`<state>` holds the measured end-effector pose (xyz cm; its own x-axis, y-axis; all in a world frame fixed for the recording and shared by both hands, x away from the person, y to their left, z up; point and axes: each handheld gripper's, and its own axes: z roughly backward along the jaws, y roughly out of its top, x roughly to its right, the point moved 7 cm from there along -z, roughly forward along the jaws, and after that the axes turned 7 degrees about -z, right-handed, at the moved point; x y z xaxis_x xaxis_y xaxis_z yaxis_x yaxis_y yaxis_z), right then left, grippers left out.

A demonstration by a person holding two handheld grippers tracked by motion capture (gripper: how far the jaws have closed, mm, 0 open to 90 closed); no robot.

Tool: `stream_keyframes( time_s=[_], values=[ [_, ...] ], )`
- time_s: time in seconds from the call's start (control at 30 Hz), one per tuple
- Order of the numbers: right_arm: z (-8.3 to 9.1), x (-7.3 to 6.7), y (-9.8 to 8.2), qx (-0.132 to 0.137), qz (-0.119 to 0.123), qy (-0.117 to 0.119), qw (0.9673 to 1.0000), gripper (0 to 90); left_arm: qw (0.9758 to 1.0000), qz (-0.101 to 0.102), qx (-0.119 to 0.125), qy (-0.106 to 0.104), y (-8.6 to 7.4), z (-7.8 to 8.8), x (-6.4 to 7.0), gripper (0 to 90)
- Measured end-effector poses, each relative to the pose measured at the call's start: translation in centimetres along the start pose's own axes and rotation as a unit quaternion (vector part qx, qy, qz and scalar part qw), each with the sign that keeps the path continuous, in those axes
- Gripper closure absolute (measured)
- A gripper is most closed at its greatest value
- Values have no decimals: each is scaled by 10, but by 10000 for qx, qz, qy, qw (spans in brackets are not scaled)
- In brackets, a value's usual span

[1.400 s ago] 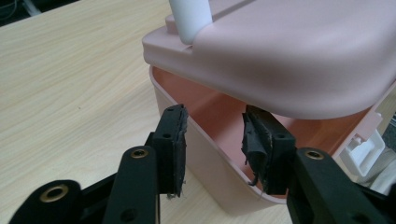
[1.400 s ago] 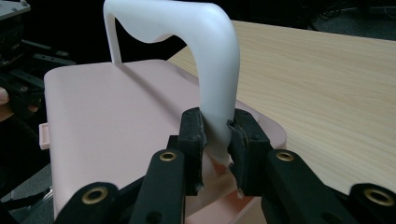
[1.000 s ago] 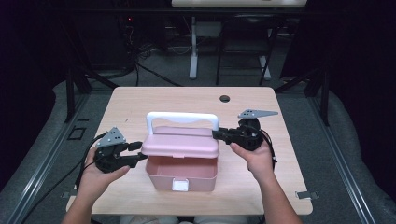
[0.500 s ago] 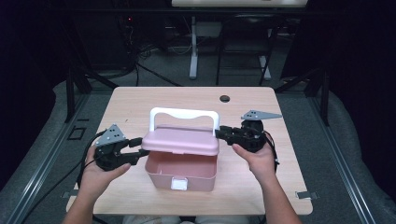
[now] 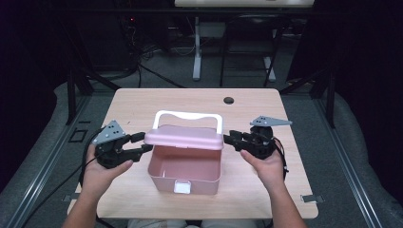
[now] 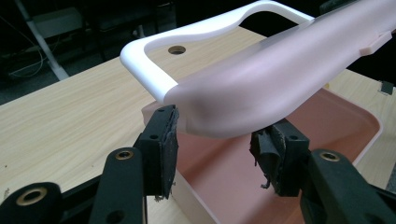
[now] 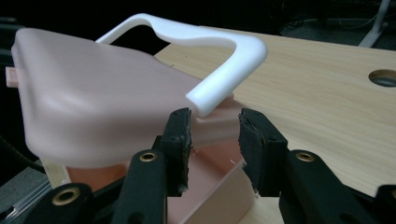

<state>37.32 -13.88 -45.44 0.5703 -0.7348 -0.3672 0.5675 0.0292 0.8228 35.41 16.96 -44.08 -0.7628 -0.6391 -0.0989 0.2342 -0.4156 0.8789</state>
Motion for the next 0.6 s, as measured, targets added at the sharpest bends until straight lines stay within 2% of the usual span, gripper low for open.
stream_keyframes(
  time_s=[0.07, 0.13, 0.2, 0.3, 0.37, 0.6],
  values=[
    [-2, 1, -4, -70, 14, -90, 9999, 620, 10000, -33, 1, -12, 2, -2, -1, 492],
    [-5, 3, -9, -146, 74, -279, 9995, 608, 10000, -45, -35, -13, 2, -6, -2, 488],
    [-7, 6, -12, -208, 25, -360, 9991, 594, 10000, -44, -20, 9, 3, -10, -3, 488],
    [-10, 10, -18, -320, -108, -414, 9986, 564, 9999, 2, 88, 55, 8, -12, -5, 490],
    [-14, 10, -23, -486, -149, -354, 9981, 549, 9998, -8, 148, 105, 12, -13, -7, 500],
    [-28, 5, -35, -764, -55, -357, 9964, 502, 9994, -121, 156, 273, 24, -16, -14, 544]
  ],
)
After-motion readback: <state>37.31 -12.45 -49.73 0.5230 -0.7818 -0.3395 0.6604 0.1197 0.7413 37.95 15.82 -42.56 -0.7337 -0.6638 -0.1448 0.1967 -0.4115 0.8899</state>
